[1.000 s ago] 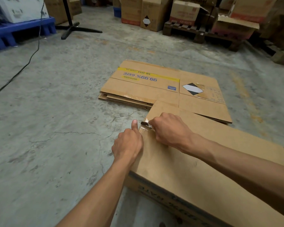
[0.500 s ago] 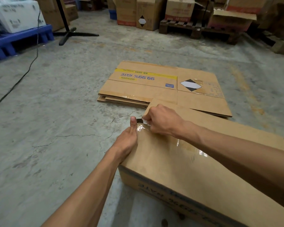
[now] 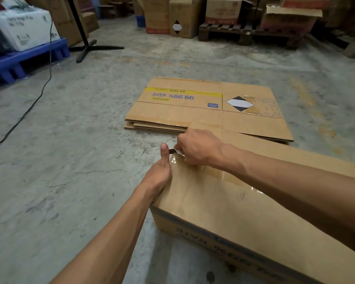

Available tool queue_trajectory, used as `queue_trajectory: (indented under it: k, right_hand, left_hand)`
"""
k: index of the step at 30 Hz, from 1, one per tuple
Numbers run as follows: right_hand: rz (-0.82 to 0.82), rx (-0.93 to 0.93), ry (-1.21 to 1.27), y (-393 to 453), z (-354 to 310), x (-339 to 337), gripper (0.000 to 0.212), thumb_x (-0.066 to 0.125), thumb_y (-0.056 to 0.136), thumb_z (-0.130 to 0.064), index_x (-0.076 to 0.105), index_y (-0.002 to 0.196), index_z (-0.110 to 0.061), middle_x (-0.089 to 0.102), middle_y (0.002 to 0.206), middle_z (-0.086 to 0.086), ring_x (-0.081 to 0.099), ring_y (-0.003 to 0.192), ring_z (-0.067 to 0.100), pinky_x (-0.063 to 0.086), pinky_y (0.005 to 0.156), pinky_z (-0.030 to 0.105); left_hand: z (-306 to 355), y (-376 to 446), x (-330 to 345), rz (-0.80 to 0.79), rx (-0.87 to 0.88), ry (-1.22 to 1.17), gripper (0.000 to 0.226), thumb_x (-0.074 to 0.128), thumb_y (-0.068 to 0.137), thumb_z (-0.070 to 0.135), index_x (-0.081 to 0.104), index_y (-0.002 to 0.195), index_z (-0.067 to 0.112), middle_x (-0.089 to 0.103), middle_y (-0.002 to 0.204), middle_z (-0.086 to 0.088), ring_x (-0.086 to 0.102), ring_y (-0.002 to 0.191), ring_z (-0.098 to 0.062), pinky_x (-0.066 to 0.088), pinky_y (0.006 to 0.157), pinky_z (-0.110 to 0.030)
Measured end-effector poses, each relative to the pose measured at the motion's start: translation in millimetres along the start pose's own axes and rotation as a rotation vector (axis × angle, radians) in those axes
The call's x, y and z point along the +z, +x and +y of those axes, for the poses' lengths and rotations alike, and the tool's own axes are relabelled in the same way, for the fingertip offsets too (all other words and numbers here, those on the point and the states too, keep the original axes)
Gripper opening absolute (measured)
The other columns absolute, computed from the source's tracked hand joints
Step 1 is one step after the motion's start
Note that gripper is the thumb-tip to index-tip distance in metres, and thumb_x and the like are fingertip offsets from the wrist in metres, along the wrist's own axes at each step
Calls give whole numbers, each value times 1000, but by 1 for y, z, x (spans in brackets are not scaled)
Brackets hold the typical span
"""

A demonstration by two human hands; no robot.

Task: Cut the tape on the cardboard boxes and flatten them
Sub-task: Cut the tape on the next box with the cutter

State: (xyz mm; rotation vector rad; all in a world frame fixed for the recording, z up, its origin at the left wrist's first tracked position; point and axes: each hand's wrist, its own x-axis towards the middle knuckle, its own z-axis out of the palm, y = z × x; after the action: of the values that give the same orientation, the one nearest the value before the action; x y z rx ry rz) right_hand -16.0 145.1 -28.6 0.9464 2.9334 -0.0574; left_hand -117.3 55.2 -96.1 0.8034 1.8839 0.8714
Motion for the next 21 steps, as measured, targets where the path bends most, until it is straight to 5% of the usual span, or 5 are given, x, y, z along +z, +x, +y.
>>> queue_trajectory:
  k: [4, 7, 12, 21]
  right_hand:
    - [13, 30, 17, 0, 0, 1, 25, 52, 87, -15, 43, 63, -20, 44, 65, 0, 48, 72, 35, 35, 61, 32]
    - [36, 32, 33, 2, 3, 6, 21, 53, 89, -19, 70, 101, -19, 68, 97, 8, 62, 89, 36, 40, 65, 32]
    - [63, 48, 112, -5, 10, 9, 16, 55, 87, -24, 70, 93, -21, 59, 83, 5, 61, 89, 34, 34, 64, 30]
    - [110, 62, 105, -16, 21, 18, 40, 55, 91, -21, 64, 129, -29, 66, 117, 10, 59, 106, 31, 39, 71, 31]
  left_hand:
    - [-3, 6, 3, 137, -21, 127, 100, -5, 79, 83, 68, 96, 18, 65, 92, -8, 60, 95, -25, 44, 81, -39]
    - [-7, 10, 5, 216, -35, 194, 95, -5, 79, 84, 62, 82, 16, 61, 88, -10, 58, 92, -28, 45, 80, -40]
    - [-10, 13, 7, 286, -55, 291, 102, -4, 80, 84, 65, 94, 11, 55, 82, -7, 52, 74, -21, 38, 70, -37]
    - [-10, 13, 10, 301, -45, 336, 99, -2, 83, 81, 63, 97, 8, 53, 82, -7, 52, 80, -25, 37, 72, -38]
